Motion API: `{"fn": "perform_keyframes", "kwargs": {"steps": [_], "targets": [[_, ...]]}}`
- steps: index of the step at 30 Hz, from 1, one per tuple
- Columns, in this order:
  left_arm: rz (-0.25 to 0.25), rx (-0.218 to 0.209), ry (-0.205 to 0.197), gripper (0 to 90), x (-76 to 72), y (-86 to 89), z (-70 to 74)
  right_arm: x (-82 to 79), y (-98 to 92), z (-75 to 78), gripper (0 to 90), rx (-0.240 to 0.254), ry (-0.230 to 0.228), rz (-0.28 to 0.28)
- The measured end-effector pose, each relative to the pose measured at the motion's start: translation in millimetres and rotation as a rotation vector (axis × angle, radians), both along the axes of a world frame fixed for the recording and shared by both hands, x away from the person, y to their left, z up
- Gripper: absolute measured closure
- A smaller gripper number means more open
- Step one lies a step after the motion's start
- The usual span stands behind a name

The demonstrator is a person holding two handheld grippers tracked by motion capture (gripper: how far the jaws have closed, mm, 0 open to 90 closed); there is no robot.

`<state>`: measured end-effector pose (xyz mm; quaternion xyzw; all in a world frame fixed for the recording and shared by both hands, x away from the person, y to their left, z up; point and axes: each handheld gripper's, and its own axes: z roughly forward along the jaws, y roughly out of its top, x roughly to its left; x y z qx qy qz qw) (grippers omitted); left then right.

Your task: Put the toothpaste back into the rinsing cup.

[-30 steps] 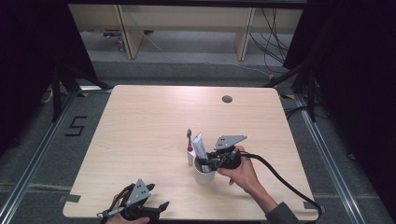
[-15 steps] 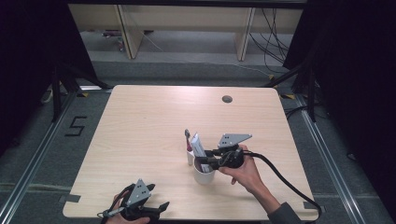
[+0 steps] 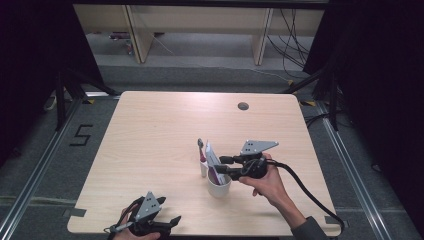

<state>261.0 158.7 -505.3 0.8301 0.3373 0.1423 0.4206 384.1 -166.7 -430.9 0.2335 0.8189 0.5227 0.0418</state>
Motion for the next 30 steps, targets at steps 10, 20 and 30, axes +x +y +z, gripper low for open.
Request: {"fn": "perform_keyframes", "kwargs": {"steps": [10,20,30], "targets": [[0.007,-0.009,-0.004,20.6,0.5,0.3,-0.1,0.5,-14.0,6.8,57.8,0.001,-0.005,-0.019],[0.002,0.001,-0.007,20.6,1.0,1.8,0.2,1.3,-23.9,7.3,55.0,0.019,-0.001,-0.051],[0.005,0.013,-0.011,20.5,1.4,1.7,0.1,2.6,-39.8,4.9,42.9,0.024,0.029,-0.108]]}}
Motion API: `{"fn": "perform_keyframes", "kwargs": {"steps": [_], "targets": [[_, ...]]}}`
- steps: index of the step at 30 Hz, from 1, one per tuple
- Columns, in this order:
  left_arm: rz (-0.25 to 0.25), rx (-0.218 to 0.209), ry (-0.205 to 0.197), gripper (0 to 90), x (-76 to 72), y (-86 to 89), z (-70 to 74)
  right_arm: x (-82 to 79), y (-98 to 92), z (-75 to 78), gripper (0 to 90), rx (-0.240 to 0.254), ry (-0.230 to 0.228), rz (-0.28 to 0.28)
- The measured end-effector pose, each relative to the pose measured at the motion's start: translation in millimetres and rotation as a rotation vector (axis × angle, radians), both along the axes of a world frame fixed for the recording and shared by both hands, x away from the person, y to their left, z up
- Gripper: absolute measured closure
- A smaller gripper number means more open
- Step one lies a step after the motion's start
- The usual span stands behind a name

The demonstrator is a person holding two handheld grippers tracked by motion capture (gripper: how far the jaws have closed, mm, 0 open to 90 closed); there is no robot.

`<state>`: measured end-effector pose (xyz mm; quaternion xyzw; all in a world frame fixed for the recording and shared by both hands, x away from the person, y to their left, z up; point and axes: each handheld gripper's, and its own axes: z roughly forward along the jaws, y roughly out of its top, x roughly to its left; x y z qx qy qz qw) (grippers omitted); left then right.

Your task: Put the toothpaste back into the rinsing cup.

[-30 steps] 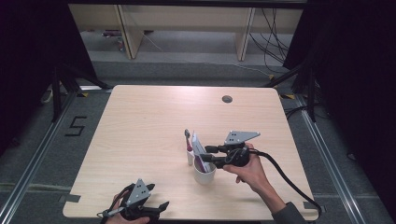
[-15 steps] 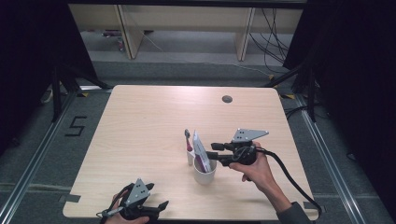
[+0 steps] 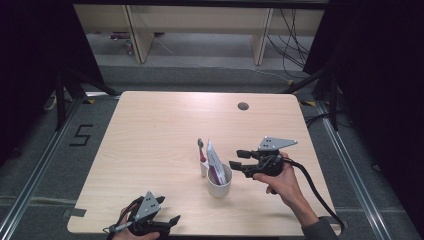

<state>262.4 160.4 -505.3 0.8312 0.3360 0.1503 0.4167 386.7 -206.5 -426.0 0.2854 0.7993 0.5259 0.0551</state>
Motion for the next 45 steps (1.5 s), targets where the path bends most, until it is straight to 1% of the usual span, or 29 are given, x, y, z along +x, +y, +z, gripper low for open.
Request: {"fn": "perform_keyframes", "kwargs": {"steps": [2,3,7,8,9,10,12,14,15,16,19,20,21,22,23,24,25,26,27,30,34,35,36,39,41,42,43,44,45], "targets": [[0.004,-0.014,0.000,20.5,-0.7,-0.5,0.0,1.5,-4.0,-1.5,40.0,0.003,-0.016,-0.014],[0.004,-0.015,0.000,20.5,-0.8,-0.4,0.1,1.3,-7.4,-0.8,39.0,-0.021,-0.017,-0.028],[-0.001,-0.006,-0.001,20.4,-0.7,0.8,0.3,0.0,-13.4,-2.9,34.5,0.005,0.020,-0.063],[-0.002,-0.006,-0.001,20.4,-0.7,0.8,0.2,2.2,-16.1,-4.1,33.4,-0.011,0.003,-0.060],[-0.002,-0.006,-0.001,20.4,-0.7,0.8,0.2,0.6,-17.5,-4.2,32.4,-0.010,0.026,-0.071],[-0.001,-0.006,-0.001,20.4,-0.7,0.8,0.1,1.6,-20.0,-4.6,31.3,-0.015,0.015,-0.072],[0.000,-0.009,-0.002,20.4,-0.5,0.5,-0.2,0.2,-22.7,-6.5,29.1,-0.007,0.035,-0.091],[-0.003,0.009,-0.005,20.4,0.5,1.4,-0.1,0.7,-27.9,-7.2,26.5,-0.020,0.017,-0.104],[-0.002,0.009,-0.004,20.4,0.7,1.4,-0.2,-1.8,-29.4,-6.4,24.7,-0.036,0.045,-0.123],[-0.002,0.016,0.000,20.4,0.7,1.4,0.2,-0.7,-31.2,-6.5,24.1,-0.055,0.014,-0.120],[0.001,0.010,-0.007,20.4,0.6,1.1,-0.7,-4.4,-35.6,-6.9,24.4,-0.034,0.017,-0.129],[0.014,-0.024,0.001,20.4,-0.5,-1.0,-1.2,-5.6,-37.3,-6.7,24.1,-0.041,0.020,-0.141],[0.007,-0.012,0.004,20.4,-0.2,0.2,-0.5,-7.6,-37.7,-7.2,24.1,-0.020,0.035,-0.142],[0.009,-0.019,0.000,20.4,-0.1,0.1,-1.0,-8.8,-40.5,-6.5,24.1,-0.037,0.037,-0.149],[0.011,-0.023,0.001,20.4,-0.2,-0.2,-1.2,-7.5,-42.5,-8.1,23.8,-0.028,0.014,-0.144],[0.014,-0.028,0.001,20.4,-0.2,-0.6,-1.5,-10.3,-44.0,-6.8,22.6,-0.040,0.042,-0.158],[0.015,-0.028,0.002,20.4,0.1,-0.6,-1.4,-9.3,-45.6,-7.0,21.7,-0.054,0.012,-0.155],[0.016,-0.026,0.005,20.4,0.1,-0.6,-1.2,-12.5,-45.7,-6.3,21.9,-0.055,0.030,-0.165],[0.012,0.005,0.001,20.4,0.6,1.0,-0.5,-11.9,-47.6,-6.0,21.9,-0.075,-0.002,-0.160],[0.005,-0.002,0.003,20.4,0.0,0.9,-1.6,-16.7,-51.0,-6.0,22.4,-0.050,0.003,-0.167],[0.009,0.008,-0.005,20.4,0.2,1.4,-1.2,-20.4,-58.8,-9.3,21.7,-0.063,0.018,-0.188],[0.013,-0.022,-0.004,20.4,-0.1,0.0,-2.0,-20.8,-60.0,-11.3,21.7,-0.048,0.023,-0.192],[0.008,-0.007,-0.002,20.4,0.3,1.0,-1.2,-20.6,-62.6,-12.8,21.7,-0.050,0.016,-0.196],[0.006,0.021,0.000,20.4,0.2,2.2,-0.7,-22.8,-66.4,-16.9,21.7,-0.039,0.055,-0.203],[0.009,0.015,0.000,20.4,0.0,2.2,-0.8,-23.5,-68.6,-20.9,21.7,-0.044,0.058,-0.215],[0.012,0.000,0.003,20.4,-0.3,1.6,-0.7,-22.7,-70.7,-21.4,21.7,-0.056,0.040,-0.208],[0.013,-0.001,-0.003,20.4,0.2,1.8,-0.8,-25.1,-70.1,-21.5,21.7,-0.042,0.079,-0.217],[0.009,-0.003,-0.005,20.4,0.7,2.1,-0.9,-23.3,-72.0,-22.7,21.6,-0.057,0.051,-0.212],[0.013,-0.001,-0.003,20.4,0.4,2.0,-0.8,-23.6,-72.2,-22.8,21.6,-0.050,0.049,-0.215]]}}
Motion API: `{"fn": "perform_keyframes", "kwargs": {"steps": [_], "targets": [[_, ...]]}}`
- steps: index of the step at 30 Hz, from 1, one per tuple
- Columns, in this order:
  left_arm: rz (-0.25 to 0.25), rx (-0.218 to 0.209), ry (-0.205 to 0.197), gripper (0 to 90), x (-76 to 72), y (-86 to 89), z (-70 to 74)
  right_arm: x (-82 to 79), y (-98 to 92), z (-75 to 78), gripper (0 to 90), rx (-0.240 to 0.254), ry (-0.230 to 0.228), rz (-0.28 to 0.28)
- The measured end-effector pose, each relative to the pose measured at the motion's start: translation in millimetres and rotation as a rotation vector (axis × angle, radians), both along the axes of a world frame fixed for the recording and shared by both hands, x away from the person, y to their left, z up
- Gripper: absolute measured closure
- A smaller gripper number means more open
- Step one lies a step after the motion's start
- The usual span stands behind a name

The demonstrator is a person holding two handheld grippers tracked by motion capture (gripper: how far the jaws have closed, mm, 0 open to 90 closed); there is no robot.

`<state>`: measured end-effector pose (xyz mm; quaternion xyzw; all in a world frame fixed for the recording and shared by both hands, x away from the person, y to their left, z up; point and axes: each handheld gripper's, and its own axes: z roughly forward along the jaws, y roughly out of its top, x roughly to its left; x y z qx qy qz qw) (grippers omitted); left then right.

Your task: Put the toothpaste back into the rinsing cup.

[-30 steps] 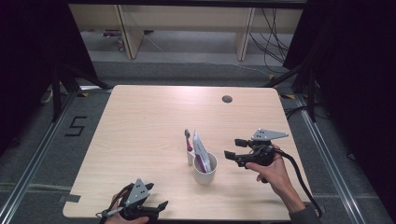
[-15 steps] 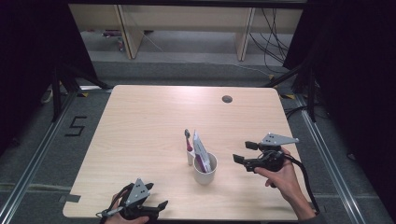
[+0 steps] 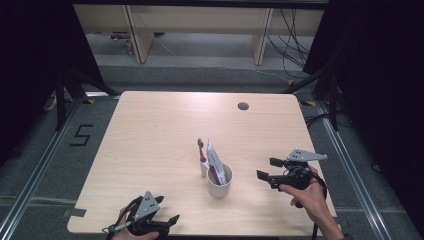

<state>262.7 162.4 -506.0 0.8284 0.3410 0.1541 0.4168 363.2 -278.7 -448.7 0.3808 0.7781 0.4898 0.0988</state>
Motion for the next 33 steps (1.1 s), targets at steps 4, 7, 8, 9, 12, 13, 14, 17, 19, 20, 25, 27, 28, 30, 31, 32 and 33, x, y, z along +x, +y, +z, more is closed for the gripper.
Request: {"fn": "perform_keyframes", "kwargs": {"steps": [4,7,8,9,12,13,14,17,19,20,25,27,28,30,31,32,33], "targets": [[-0.012,0.011,-0.001,20.4,-0.3,-0.8,-0.4,-3.2,-4.0,-0.8,21.6,-0.010,-0.009,-0.005],[0.000,-0.018,0.004,20.4,-1.3,-2.0,-1.2,-6.1,-7.1,-1.8,21.5,-0.011,-0.003,-0.008],[0.003,-0.017,0.006,20.4,-1.4,-1.7,-1.3,-7.6,-7.2,-2.7,21.5,0.003,0.010,-0.015],[0.000,-0.002,0.007,20.4,-1.0,-0.5,-1.2,-8.1,-8.6,-2.4,21.5,0.001,0.011,-0.011],[0.005,-0.018,0.005,20.4,-1.8,-1.1,-1.6,-11.3,-11.7,-3.7,21.3,0.008,0.010,-0.023],[0.001,-0.017,0.002,20.4,-1.7,-1.2,-1.3,-11.8,-13.0,-4.2,21.2,0.007,0.007,-0.023],[0.000,-0.006,0.002,20.4,-2.1,-0.8,-0.5,-13.3,-14.0,-4.9,21.2,0.011,0.016,-0.026],[-0.006,0.008,0.003,20.4,-2.5,0.5,-0.7,-17.6,-18.3,-9.0,20.7,0.003,0.005,-0.038],[-0.006,0.006,0.001,20.4,-2.0,0.8,-1.0,-21.3,-19.8,-11.0,20.9,0.009,0.016,-0.047],[-0.004,-0.006,-0.003,20.4,-1.8,0.2,-1.5,-23.4,-22.5,-12.2,20.9,0.003,0.016,-0.040],[-0.009,0.019,-0.008,20.4,-1.1,0.4,-1.9,-29.7,-28.4,-18.3,20.7,-0.004,0.017,-0.052],[-0.006,0.021,-0.003,20.4,-1.7,0.6,-1.3,-32.3,-29.9,-19.7,20.7,-0.004,0.028,-0.054],[-0.005,0.011,-0.002,20.4,-1.8,0.2,-1.5,-35.0,-29.4,-20.0,20.7,0.012,0.050,-0.061],[-0.006,0.000,-0.004,20.4,-1.6,0.3,-1.9,-37.2,-30.9,-20.2,20.7,0.007,0.055,-0.063],[-0.008,0.003,-0.002,20.4,-1.5,0.7,-1.5,-36.3,-32.4,-21.4,20.7,0.002,0.023,-0.055],[-0.007,0.001,-0.002,20.4,-1.5,0.6,-1.5,-38.1,-31.4,-22.1,20.7,0.024,0.037,-0.063],[-0.008,0.001,-0.002,20.4,-1.6,0.6,-1.4,-38.2,-33.9,-21.8,20.7,0.001,0.011,-0.058]]}}
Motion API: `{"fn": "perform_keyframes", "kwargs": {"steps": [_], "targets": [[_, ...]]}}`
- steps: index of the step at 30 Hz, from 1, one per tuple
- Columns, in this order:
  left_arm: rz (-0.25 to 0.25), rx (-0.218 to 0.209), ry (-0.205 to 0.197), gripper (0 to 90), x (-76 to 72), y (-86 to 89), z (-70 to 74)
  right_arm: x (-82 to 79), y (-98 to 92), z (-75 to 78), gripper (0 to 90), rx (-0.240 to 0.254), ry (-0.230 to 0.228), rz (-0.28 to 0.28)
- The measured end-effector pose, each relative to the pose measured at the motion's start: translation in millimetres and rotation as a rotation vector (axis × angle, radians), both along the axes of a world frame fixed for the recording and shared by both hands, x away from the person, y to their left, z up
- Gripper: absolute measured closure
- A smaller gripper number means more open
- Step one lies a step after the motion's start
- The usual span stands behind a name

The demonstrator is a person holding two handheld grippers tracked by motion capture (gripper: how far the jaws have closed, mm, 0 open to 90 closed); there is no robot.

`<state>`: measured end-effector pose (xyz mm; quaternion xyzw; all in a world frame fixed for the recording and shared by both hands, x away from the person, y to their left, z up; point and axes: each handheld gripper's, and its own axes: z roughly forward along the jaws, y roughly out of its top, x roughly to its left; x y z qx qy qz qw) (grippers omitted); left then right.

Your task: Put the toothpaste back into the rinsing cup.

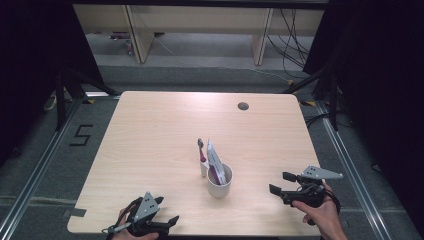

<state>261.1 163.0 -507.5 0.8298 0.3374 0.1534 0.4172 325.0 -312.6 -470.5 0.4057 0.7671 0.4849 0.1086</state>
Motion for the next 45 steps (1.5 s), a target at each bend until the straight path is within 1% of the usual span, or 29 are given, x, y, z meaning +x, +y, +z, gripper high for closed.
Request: {"fn": "perform_keyframes", "kwargs": {"steps": [1,2,4,5,9,10,12,13,14,15,16,19,21,22,23,24,28,29,30,31,32,33,35,36,38,40,41,43,45], "targets": [[-0.001,-0.001,0.000,20.4,0.0,-0.1,-0.1,-0.3,0.4,-0.9,20.8,0.026,0.015,0.015],[0.000,-0.001,0.001,20.4,0.0,-0.2,-0.2,-2.4,-0.2,-1.2,20.7,0.010,0.017,-0.004],[0.003,0.003,0.002,20.4,-0.4,-0.4,0.0,-6.2,0.2,-1.2,20.6,0.020,0.024,-0.009],[0.003,0.002,0.003,20.4,-0.4,-0.4,-0.1,-6.0,-2.1,-1.8,20.4,-0.009,0.003,0.000],[0.003,-0.002,0.004,20.4,-0.2,-0.2,-0.2,-11.5,-3.1,-3.5,19.6,0.008,0.009,-0.009],[0.003,0.004,0.008,20.4,-0.4,0.0,0.2,-11.6,-4.9,-4.4,19.2,-0.011,-0.012,-0.007],[0.004,-0.003,0.006,20.4,-0.3,-0.3,-0.4,-15.2,-4.3,-5.5,18.8,0.011,0.016,-0.004],[0.003,-0.003,0.006,20.4,-0.2,-0.3,-0.4,-17.7,-6.0,-4.5,18.6,-0.004,0.035,-0.006],[0.003,-0.003,0.007,20.4,-0.2,-0.3,-0.5,-17.0,-7.2,-6.2,18.4,-0.022,-0.011,-0.001],[0.003,-0.003,0.006,20.4,-0.2,-0.3,-0.5,-21.1,-5.3,-5.4,18.2,0.002,0.044,-0.012],[0.002,-0.003,0.006,20.4,-0.2,-0.3,-0.5,-20.6,-6.9,-6.8,17.9,-0.011,0.016,0.001],[0.002,-0.003,0.006,20.4,-0.1,-0.5,-0.5,-24.2,-8.1,-8.0,17.6,-0.022,0.004,0.001],[0.003,0.000,0.008,20.4,0.1,-0.4,-0.7,-26.6,-9.0,-8.4,17.6,-0.029,0.016,0.007],[0.000,0.000,0.010,20.4,-0.2,-0.5,-0.7,-29.0,-7.1,-9.3,17.5,-0.007,0.036,-0.010],[0.001,-0.002,0.010,20.4,-0.1,-0.6,-0.8,-28.4,-9.1,-9.9,17.3,-0.023,0.007,0.003],[0.001,-0.001,0.010,20.4,-0.1,-0.6,-0.8,-30.7,-8.1,-10.0,16.5,-0.009,0.038,-0.001],[0.001,0.005,0.014,20.4,-0.3,-0.4,-0.5,-33.0,-9.2,-12.7,16.1,-0.046,0.021,-0.002],[0.002,0.005,0.013,20.4,-0.3,-0.4,-0.5,-36.6,-7.9,-11.7,16.1,-0.030,0.065,-0.006],[0.001,0.006,0.013,20.4,-0.2,-0.4,-0.6,-35.4,-9.4,-13.0,16.1,-0.047,0.025,0.003],[0.000,0.007,0.013,20.4,-0.2,-0.4,-0.6,-35.8,-9.5,-13.4,16.0,-0.052,0.020,0.002],[0.002,0.003,0.009,20.4,-0.2,-0.7,-1.0,-39.2,-8.2,-12.8,16.0,-0.048,0.071,-0.004],[0.003,0.003,0.008,20.4,-0.2,-0.8,-1.2,-37.7,-8.8,-14.4,16.0,-0.060,0.038,0.006],[0.004,0.008,0.006,20.3,-0.1,-0.7,-1.1,-38.8,-8.5,-15.4,15.9,-0.080,0.039,0.009],[0.004,0.008,0.006,20.4,-0.2,-0.7,-1.1,-41.9,-6.5,-15.0,15.9,-0.062,0.069,-0.004],[0.004,0.009,0.006,20.4,-0.1,-0.7,-1.1,-41.0,-8.0,-15.6,15.9,-0.082,0.037,0.016],[0.003,0.009,0.005,20.4,-0.2,-0.7,-1.1,-41.8,-7.6,-16.6,15.9,-0.084,0.030,0.014],[0.002,0.011,0.005,20.4,-0.1,-0.7,-1.1,-43.3,-5.2,-17.5,15.9,-0.063,0.060,0.004],[0.002,0.012,0.005,20.4,-0.1,-0.7,-1.2,-43.2,-7.7,-17.0,15.9,-0.088,0.039,0.017],[0.002,0.011,0.005,20.4,-0.2,-0.9,-1.2,-45.2,-6.4,-17.9,15.8,-0.077,0.062,0.010]]}}
